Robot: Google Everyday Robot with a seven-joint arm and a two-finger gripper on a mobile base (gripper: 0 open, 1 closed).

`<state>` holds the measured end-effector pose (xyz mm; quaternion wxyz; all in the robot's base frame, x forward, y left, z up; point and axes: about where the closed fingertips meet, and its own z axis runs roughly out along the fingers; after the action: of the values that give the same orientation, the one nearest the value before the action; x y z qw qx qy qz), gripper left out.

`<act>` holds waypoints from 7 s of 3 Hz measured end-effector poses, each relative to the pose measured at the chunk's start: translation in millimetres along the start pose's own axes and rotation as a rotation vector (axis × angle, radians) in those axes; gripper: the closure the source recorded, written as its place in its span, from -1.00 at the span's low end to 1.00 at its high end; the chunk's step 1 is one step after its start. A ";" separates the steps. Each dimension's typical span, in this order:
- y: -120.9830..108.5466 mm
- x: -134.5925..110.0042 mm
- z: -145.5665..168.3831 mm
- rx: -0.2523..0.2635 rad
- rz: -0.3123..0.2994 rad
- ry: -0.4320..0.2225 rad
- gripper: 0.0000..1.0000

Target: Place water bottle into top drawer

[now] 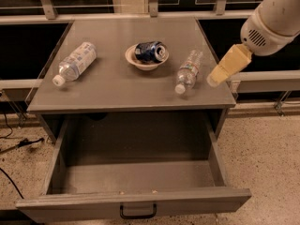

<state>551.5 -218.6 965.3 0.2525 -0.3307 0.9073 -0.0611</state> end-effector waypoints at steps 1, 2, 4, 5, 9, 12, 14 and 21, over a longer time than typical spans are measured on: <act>-4.6 4.1 -0.6 0.045 0.072 0.003 -1.00; -16.1 18.9 3.9 0.169 0.245 -0.004 -1.00; -13.4 -10.0 -7.3 0.022 0.671 -0.231 -1.00; -5.5 -12.7 -7.5 -0.004 0.673 -0.226 -1.00; 14.9 -56.3 33.0 -0.084 0.836 -0.208 -1.00; 27.8 -99.2 86.2 -0.075 0.771 -0.216 -1.00; 29.6 -107.5 124.4 0.000 0.724 -0.184 -1.00; 30.0 -91.9 160.9 0.058 0.697 -0.102 0.30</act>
Offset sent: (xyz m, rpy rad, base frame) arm -0.0113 -0.0355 -0.0187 0.1548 -0.1382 -0.6884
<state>674.7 -128.4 856.2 0.3126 0.0034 0.9497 0.0197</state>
